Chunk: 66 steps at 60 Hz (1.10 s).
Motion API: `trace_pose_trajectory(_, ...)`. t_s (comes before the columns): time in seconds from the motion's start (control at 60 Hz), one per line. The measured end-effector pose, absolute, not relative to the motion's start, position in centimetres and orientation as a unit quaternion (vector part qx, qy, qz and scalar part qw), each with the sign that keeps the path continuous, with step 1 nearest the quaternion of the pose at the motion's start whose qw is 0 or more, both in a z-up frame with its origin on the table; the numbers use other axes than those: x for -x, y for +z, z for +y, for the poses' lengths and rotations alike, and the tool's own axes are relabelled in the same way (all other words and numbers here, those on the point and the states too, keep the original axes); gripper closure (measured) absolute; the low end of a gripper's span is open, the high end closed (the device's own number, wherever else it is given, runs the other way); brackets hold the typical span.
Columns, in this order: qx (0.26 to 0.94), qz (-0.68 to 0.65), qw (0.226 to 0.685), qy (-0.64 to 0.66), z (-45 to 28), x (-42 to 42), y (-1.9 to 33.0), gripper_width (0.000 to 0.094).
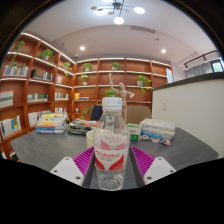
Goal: Pour water
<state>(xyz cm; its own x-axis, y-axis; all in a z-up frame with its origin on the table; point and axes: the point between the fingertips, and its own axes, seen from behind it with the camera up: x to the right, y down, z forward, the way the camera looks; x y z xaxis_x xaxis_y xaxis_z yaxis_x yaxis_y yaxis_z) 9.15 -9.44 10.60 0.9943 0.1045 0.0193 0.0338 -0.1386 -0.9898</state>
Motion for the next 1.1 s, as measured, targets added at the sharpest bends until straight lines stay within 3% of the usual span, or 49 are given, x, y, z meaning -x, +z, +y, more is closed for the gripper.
trace_pose_trajectory(0.067, 0.751, -0.054, 0.657, 0.030, -9.0, -8.7, 10.6, 0.0413)
trace_pose_trajectory(0.267, 0.732, -0.091, 0.675, 0.025, -8.9, -7.3, 11.0, 0.0586)
trace_pose_trajectory(0.533, 0.741, -0.112, 0.662, 0.027, -8.7, -7.2, 11.0, 0.0585)
trace_pose_trajectory(0.733, 0.719, -0.217, 0.647, -0.131, -6.4, -13.2, 13.7, 0.0587)
trace_pose_trajectory(0.917, 0.649, -0.362, 0.588, -0.318, -1.2, -17.4, 15.5, 0.0588)
trace_pose_trajectory(1.1, 0.526, -0.489, 0.525, -0.456, 1.9, -17.0, 17.3, 0.0587)
